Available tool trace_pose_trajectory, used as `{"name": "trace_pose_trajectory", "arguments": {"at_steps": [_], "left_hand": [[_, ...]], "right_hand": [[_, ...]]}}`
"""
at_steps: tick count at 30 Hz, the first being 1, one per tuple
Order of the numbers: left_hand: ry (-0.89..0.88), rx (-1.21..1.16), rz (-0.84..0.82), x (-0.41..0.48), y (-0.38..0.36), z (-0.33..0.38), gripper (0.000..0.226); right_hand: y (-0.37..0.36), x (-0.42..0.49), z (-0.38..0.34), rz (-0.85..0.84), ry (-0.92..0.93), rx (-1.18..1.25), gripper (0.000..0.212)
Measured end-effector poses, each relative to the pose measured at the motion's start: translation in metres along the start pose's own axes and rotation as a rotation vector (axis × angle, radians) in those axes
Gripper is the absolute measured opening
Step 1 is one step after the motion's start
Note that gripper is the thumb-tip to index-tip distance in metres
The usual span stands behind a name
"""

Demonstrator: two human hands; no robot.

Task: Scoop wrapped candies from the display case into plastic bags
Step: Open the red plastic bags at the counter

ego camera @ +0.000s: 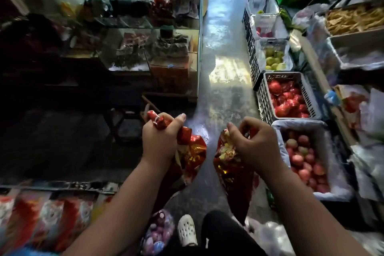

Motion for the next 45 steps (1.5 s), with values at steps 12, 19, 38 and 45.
{"name": "trace_pose_trajectory", "arguments": {"at_steps": [12,19,38,45], "left_hand": [[-0.004,0.092,0.075,0.183,-0.044,0.002,0.033],[0.047,-0.001,0.267,0.303,-0.06,-0.004,0.046],[0.012,-0.187,0.953,0.484,0.167,0.025,0.048],[-0.001,-0.215,1.027,0.556,0.26,0.038,0.04]], "right_hand": [[0.012,0.211,0.05,-0.023,0.07,0.06,0.048],[-0.009,0.382,0.065,-0.278,0.159,0.043,0.045],[-0.24,0.668,-0.066,-0.705,0.403,-0.003,0.039],[-0.315,0.748,-0.11,-0.711,0.364,0.032,0.041]]}}
Point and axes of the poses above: each hand's wrist, its own x-axis towards the middle knuckle, its own y-axis out of the back of the hand, z = x × y, the point moved 9 cm from there along x, towards the middle knuckle, and after that the axes turned 13 degrees about -z, right-handed, at the moved point
